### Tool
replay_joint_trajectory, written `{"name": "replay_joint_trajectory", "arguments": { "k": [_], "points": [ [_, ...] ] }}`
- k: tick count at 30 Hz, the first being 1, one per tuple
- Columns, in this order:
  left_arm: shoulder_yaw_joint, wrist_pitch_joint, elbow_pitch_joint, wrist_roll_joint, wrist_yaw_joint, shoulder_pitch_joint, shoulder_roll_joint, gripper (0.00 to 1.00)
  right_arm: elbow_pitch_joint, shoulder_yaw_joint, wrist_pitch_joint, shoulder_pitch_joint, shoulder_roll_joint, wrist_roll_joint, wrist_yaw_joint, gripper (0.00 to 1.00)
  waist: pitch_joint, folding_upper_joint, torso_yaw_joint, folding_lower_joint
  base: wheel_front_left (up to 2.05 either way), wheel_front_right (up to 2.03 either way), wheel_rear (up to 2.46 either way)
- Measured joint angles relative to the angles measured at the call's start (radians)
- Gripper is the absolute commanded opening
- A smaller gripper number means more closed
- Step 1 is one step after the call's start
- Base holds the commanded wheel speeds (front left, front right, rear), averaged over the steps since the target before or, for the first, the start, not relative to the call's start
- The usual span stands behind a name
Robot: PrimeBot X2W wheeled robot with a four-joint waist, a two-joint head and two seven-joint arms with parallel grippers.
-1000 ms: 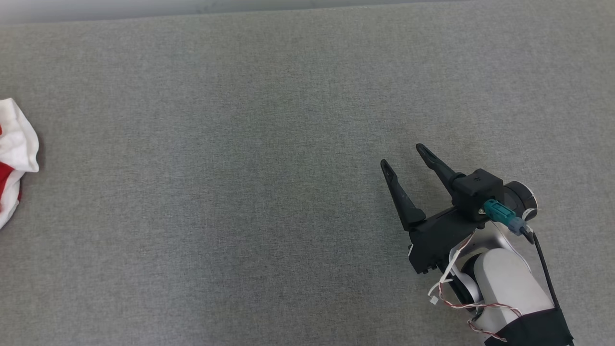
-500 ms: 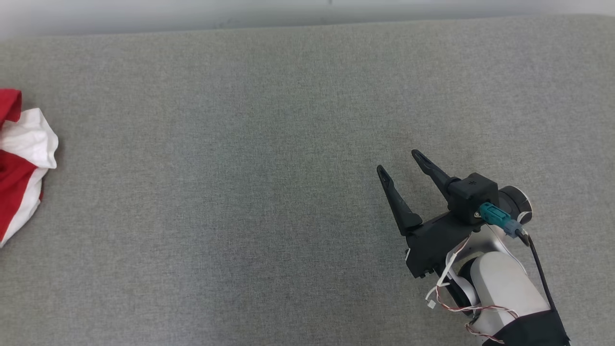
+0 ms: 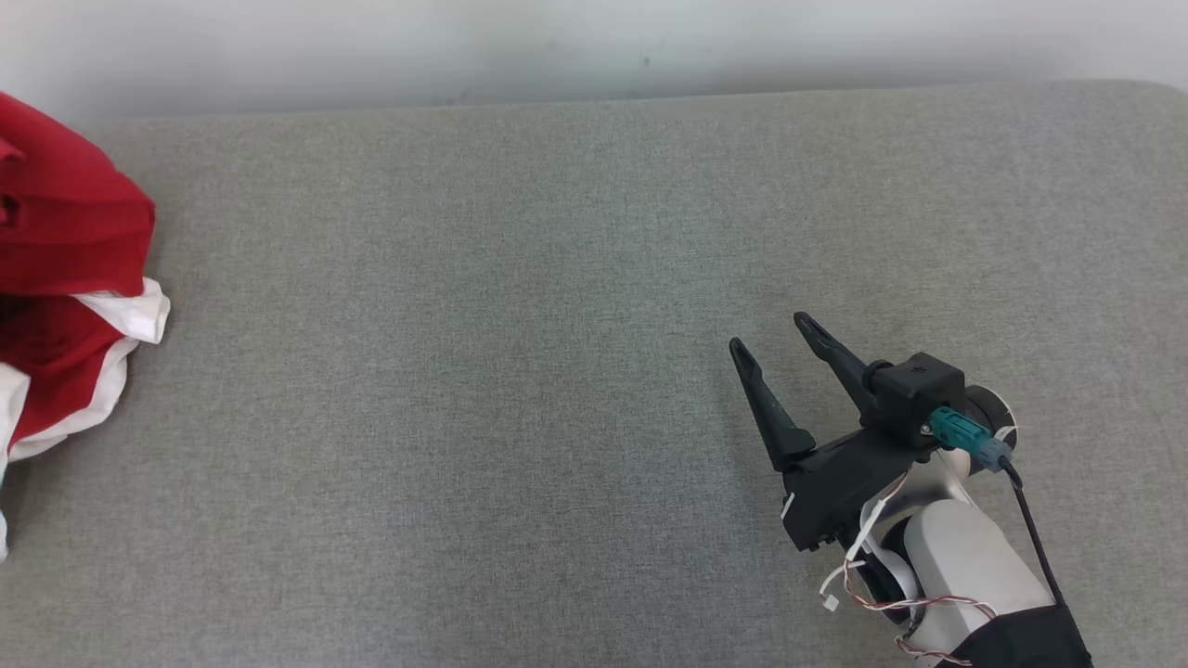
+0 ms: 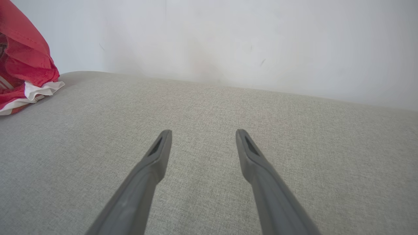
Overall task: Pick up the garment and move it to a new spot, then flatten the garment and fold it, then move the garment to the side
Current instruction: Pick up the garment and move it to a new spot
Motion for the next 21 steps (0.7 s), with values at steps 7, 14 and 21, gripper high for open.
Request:
{"name": "replay_joint_trajectory", "arguments": {
  "k": [7, 14, 21],
  "points": [
    [-0.079, -0.009, -0.148, 0.006, 0.000, -0.039, -0.010, 0.00, 0.054, -0.009, -0.033, -0.005, -0.001, 0.027, 0.000, 1.00, -0.020, 0.0001, -0.010, 0.0000, 0.00, 0.00, 0.00],
    [-0.130, -0.012, -0.328, 0.002, 0.000, -0.056, -0.015, 0.00, 0.108, -0.015, -0.068, -0.011, -0.001, 0.051, 0.000, 1.00, -0.050, 0.0000, -0.045, 0.0000, 0.00, 0.00, 0.00],
    [-0.159, 0.002, -0.501, 0.006, 0.016, -0.044, -0.049, 0.00, 0.142, -0.029, -0.088, -0.010, 0.000, 0.060, 0.000, 1.00, -0.077, 0.0000, -0.086, -0.0001, 0.00, 0.00, 0.00]
  ]
}}
